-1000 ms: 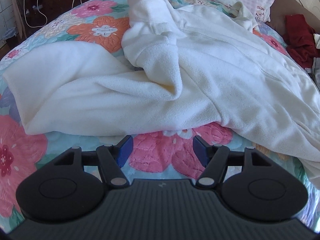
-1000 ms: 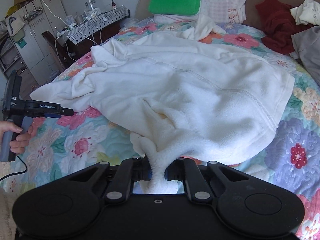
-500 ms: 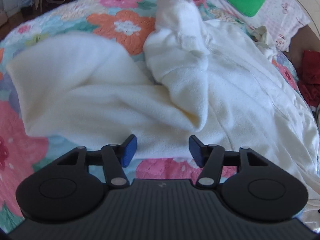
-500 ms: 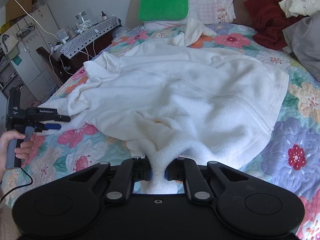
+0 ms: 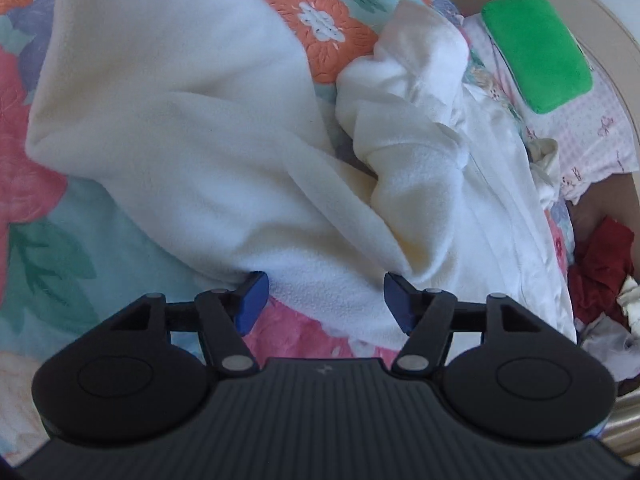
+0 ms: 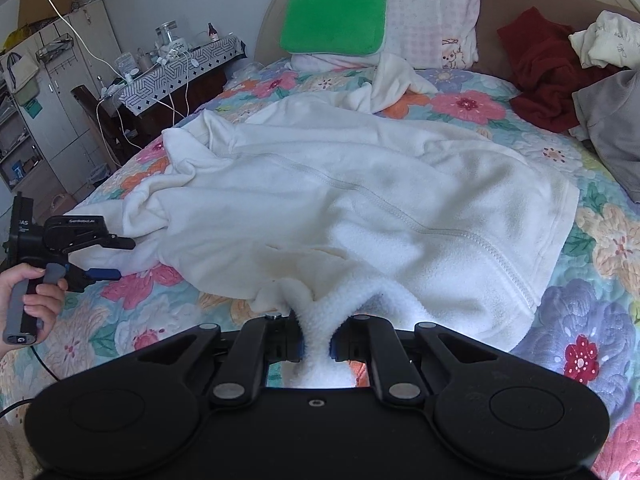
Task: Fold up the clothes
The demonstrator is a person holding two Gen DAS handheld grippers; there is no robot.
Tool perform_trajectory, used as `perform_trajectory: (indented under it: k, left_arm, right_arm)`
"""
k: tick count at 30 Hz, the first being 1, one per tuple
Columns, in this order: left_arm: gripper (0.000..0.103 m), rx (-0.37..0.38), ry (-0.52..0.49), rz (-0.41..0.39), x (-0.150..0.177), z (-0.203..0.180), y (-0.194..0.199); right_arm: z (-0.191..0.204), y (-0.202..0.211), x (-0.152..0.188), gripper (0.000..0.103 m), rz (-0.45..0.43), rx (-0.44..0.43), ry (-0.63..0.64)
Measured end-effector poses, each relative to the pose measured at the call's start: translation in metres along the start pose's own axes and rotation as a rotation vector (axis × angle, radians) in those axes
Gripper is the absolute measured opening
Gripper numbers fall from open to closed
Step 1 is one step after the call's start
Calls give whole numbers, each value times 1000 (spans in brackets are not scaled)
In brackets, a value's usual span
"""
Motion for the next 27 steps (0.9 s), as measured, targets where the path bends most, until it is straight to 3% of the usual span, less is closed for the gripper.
perform_trajectory:
  k: [2, 3, 4, 5, 8, 12, 13, 14, 16, 18, 22, 25, 27]
  left_arm:
    - [58, -6, 15, -24, -5, -1, -7]
    - [33, -28, -12, -55, -9, -3, -8]
    - [22, -65, -73, -90, -14, -7, -7]
    - [16, -80, -142, -131, -17, -13, -5]
    - [13, -77, -265, -293, -21, -30, 22]
    - [6, -76, -447, -563, -24, -69, 92]
    - [0, -92, -500, -672, -27, -76, 121]
    - [0, -128, -537, -792, -31, -79, 148]
    - [0, -150, -549, -959, -43, -79, 201]
    - [0, -100, -452, -836, -57, -64, 212]
    - [0, -33, -239, -418, -59, -16, 153]
    - [4, -6, -184, -163, -39, 3, 104]
    - [15, -18, -153, -70, -24, 12, 83]
  right_arm:
    - [2, -2, 3, 14, 7, -3, 1]
    - [3, -3, 5, 14, 15, -8, 4]
    - [4, -5, 7, 14, 23, -12, 7]
    - [5, -7, 10, 14, 34, -21, 14]
    - [16, -15, 25, 14, 109, -74, 71]
    - [33, -23, 48, 13, 200, -58, 197]
    - [36, -22, 50, 13, 202, -56, 207]
    - [36, -18, 49, 13, 190, -61, 201]
    - [35, -12, 46, 12, 167, -72, 188]
    - [32, -8, 45, 12, 154, -82, 159]
    - [27, -11, 52, 12, 172, -73, 137]
    - [32, -15, 57, 12, 182, -72, 146]
    - [36, -15, 57, 12, 179, -88, 142]
Point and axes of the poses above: each gripper's, at about its wrist camera, not at the fingertips, and y roughly against the way its jaws point, z to its left, x to its underside, the point moved 10 cm from there along -y, roughly the way its jaws point, and after that the axes turned 15 degrees about y, right-handed, at the moved point
